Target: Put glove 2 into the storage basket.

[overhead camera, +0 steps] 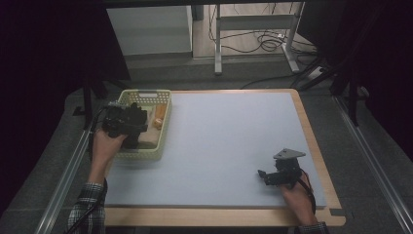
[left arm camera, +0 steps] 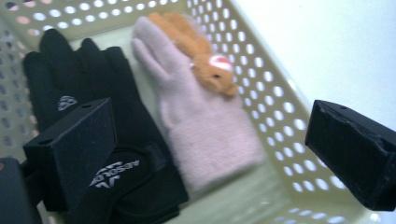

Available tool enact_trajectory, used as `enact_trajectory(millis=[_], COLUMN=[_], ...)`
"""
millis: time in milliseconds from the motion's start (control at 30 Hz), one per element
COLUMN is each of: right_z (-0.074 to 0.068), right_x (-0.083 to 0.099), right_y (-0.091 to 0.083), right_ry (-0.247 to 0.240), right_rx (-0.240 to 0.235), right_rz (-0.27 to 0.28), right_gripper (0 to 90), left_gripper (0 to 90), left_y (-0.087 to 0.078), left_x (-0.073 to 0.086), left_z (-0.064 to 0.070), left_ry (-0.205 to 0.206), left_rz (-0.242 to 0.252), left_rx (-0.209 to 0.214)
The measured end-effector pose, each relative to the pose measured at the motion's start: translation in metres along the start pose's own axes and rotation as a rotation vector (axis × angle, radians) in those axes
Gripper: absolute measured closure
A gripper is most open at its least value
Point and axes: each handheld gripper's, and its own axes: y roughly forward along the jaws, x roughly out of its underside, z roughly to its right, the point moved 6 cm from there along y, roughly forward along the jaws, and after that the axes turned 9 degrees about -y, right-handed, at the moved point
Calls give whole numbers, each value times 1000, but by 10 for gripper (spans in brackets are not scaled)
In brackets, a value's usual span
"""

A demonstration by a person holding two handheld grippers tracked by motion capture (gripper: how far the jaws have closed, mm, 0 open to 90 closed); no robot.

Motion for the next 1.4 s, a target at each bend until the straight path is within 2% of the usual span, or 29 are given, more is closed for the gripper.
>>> enact_trajectory(millis=[100,300,667,1033,1400], right_z=[0,0,0,0,0], right_x=[0,0,0,0,0], right_y=[0,0,0,0,0], right_ry=[0,0,1,1,2], right_rx=[0,0,0,0,0], right_rz=[0,0,-3,-3,-3], right_gripper=[59,59,59,59,59], left_gripper=[26,21,22,23,23], left_y=[-1,-1,-1,6,13], left_x=[2,5,11,18,25], left_z=[6,19,40,64,87], left_ry=[14,50,88,132,157], left_rz=[7,22,32,42,50], left_rx=[18,24,53,90,135])
